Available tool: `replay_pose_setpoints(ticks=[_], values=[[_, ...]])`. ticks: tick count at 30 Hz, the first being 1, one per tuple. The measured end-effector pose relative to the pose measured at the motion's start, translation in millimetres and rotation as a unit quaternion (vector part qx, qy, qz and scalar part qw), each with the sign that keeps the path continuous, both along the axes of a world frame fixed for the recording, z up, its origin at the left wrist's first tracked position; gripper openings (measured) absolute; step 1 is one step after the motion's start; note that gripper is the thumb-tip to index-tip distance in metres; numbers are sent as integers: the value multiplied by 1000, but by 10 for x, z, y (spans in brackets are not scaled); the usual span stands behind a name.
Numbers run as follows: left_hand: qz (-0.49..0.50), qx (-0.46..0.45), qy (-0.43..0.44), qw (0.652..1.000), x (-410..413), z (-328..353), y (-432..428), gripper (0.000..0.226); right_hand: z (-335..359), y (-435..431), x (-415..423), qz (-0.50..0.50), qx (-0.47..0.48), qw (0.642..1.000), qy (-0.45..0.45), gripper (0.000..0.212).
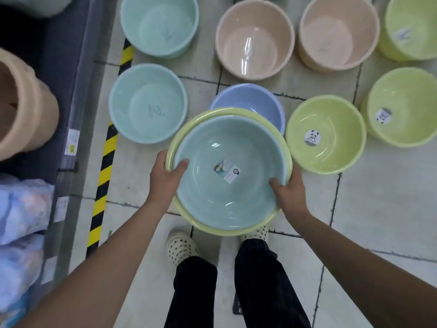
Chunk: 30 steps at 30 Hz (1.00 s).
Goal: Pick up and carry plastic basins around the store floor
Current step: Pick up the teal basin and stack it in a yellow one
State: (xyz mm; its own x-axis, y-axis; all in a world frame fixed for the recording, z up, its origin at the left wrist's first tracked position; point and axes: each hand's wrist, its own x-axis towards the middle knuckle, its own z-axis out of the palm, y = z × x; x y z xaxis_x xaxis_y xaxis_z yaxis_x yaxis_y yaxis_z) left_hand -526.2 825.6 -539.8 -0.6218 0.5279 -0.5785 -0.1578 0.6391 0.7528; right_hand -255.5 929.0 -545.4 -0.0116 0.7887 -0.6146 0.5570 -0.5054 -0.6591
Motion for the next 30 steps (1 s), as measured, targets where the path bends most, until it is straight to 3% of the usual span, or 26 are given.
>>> replay_pose_setpoints(ticks=[6, 15, 19, 30], values=[[-86, 8, 1, 996, 578, 866, 972, 20, 959, 460, 667, -84, 26, 996, -4, 52], [-171, -18, 2, 985, 1637, 1392, 1953, 33, 1652, 1025, 1719, -179, -4, 984, 5, 68], [-169, -34, -25, 985, 1994, 1459, 2197, 32, 1686, 1253, 2095, -187, -18, 982, -6, 57], [-206, -67, -44, 975, 2414, 1251, 2930, 34, 1433, 1790, 2529, -225, -85, 970, -49, 55]])
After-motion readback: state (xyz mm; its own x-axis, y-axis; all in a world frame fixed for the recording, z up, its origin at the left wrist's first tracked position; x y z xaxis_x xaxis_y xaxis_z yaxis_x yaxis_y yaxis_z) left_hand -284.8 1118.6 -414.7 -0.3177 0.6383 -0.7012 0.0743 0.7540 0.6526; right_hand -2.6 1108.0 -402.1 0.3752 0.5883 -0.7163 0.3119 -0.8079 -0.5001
